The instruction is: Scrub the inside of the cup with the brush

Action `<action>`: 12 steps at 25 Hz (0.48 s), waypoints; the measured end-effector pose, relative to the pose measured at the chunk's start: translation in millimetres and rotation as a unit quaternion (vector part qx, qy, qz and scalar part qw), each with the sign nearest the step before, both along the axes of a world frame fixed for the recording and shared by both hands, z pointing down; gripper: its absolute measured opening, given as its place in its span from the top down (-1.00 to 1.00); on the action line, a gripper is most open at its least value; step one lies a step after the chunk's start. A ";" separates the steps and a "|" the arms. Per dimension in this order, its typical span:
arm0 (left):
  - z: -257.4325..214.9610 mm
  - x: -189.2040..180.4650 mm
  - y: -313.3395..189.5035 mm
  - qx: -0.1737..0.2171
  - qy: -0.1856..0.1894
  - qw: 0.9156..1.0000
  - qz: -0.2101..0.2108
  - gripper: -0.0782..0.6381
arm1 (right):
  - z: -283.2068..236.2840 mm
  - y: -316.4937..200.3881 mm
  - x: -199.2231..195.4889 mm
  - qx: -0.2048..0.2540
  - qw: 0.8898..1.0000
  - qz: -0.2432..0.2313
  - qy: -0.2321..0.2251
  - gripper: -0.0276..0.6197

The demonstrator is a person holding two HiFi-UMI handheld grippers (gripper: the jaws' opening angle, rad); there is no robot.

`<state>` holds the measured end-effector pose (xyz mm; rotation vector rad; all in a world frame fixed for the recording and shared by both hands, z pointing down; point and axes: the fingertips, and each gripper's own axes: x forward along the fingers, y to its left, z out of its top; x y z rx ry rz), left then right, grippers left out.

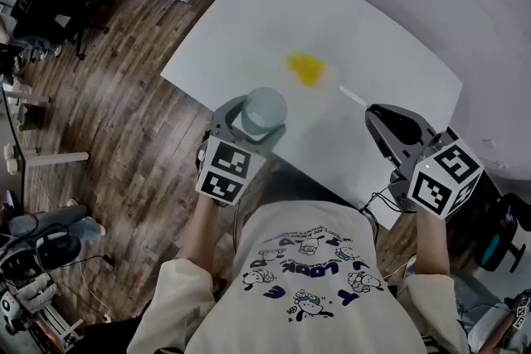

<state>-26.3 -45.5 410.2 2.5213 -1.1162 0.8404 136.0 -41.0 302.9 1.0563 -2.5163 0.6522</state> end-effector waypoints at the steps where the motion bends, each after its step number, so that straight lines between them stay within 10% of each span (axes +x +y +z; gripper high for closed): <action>1: -3.3 0.1 -0.8 0.001 0.010 1.000 -0.008 -0.25 | 0.2 -1.8 -0.3 0.006 1.000 0.009 -0.002 0.78; 12: -16.9 7.8 -6.5 -0.004 0.087 0.993 -0.083 -0.25 | 16.8 -20.9 14.5 0.087 0.990 0.110 0.016 0.78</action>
